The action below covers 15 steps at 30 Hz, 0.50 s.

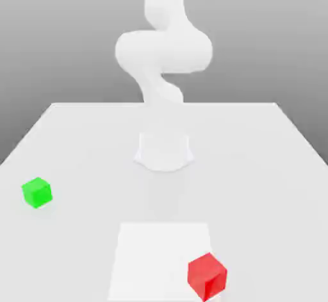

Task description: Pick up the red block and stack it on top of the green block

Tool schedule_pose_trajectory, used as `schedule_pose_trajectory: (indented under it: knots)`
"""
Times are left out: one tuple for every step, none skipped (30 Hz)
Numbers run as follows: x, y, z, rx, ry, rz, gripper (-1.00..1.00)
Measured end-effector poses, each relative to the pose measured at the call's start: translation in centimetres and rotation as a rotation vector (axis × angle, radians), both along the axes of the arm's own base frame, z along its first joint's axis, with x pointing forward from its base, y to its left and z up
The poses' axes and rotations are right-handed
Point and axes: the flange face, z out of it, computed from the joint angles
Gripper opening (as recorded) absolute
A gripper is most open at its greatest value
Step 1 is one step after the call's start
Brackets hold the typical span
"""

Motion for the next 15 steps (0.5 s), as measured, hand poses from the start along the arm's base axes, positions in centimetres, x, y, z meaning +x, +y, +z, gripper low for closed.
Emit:
schedule_pose_trajectory:
  knots:
    - [1.4, 0.2, -1.7, -0.007, 0.031, 0.022, 0.0]
    - [2.6, 0.5, -3.4, -0.014, 0.061, 0.042, 0.0]
    - [3.7, 0.8, -5.1, -0.02, 0.09, 0.063, 0.0]
    - [4.8, 1.1, -6.8, -0.027, 0.119, 0.083, 0.0]
    - [5.8, 1.4, -8.5, -0.034, 0.147, 0.103, 0.0]
    - [6.7, 1.7, -10.3, -0.042, 0.175, 0.123, 0.0]
    - [7.5, 2.1, -12.1, -0.049, 0.203, 0.144, 0.0]
    - [8.2, 2.4, -13.9, -0.057, 0.231, 0.164, 0.0]
    - [8.9, 2.8, -15.8, -0.064, 0.259, 0.184, 0.0]
    - [9.5, 3.1, -17.7, -0.072, 0.287, 0.204, 0.0]
    - [10.0, 3.5, -19.6, -0.081, 0.315, 0.224, 0.0]
    - [10.4, 3.9, -21.5, -0.089, 0.343, 0.244, 0.0]
    - [10.8, 4.2, -23.4, -0.097, 0.37, 0.264, 0.0]
    - [11.0, 4.6, -25.3, -0.106, 0.398, 0.284, 0.0]
    - [11.2, 4.9, -27.3, -0.115, 0.426, 0.304, 0.0]
